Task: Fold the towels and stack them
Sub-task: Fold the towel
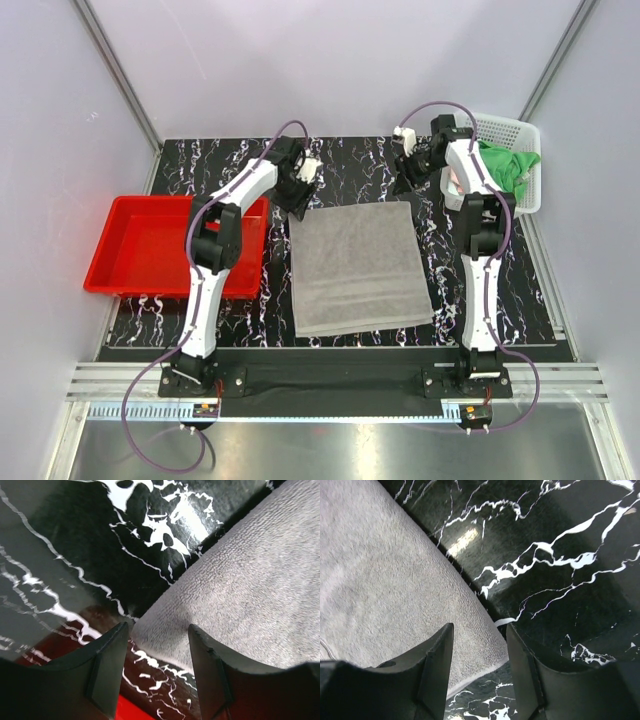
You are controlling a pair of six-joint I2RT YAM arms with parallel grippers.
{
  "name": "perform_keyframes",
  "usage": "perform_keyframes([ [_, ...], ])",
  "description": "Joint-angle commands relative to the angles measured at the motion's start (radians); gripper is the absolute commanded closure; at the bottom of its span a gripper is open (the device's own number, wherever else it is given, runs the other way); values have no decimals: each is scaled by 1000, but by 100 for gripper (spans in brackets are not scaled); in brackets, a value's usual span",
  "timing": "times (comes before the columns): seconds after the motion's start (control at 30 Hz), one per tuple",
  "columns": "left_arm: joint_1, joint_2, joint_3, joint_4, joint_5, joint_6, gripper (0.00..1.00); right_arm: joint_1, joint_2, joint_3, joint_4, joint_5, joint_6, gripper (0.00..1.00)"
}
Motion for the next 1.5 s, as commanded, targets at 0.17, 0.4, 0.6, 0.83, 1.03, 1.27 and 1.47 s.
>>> perform_keyframes([
  [0.17,14,39,82,-13,-9,40,46,5,61,87,-81,5,-146,47],
  [0.4,24,69,107,-20,7,57,50,-3,132,142,-133,23,-178,49],
  [0.6,29,95,134,-48,-6,74,56,-12,163,184,-150,16,-178,51],
  [0.83,32,96,141,-48,28,78,76,-21,161,191,-170,5,-185,60],
  [1.03,34,95,162,-37,76,71,100,-26,153,185,-164,3,-183,96],
  [1.27,32,72,167,-19,68,80,100,-27,121,139,-106,34,-168,100],
  [1.47,34,33,159,9,39,71,100,-27,64,112,-24,56,-129,100],
])
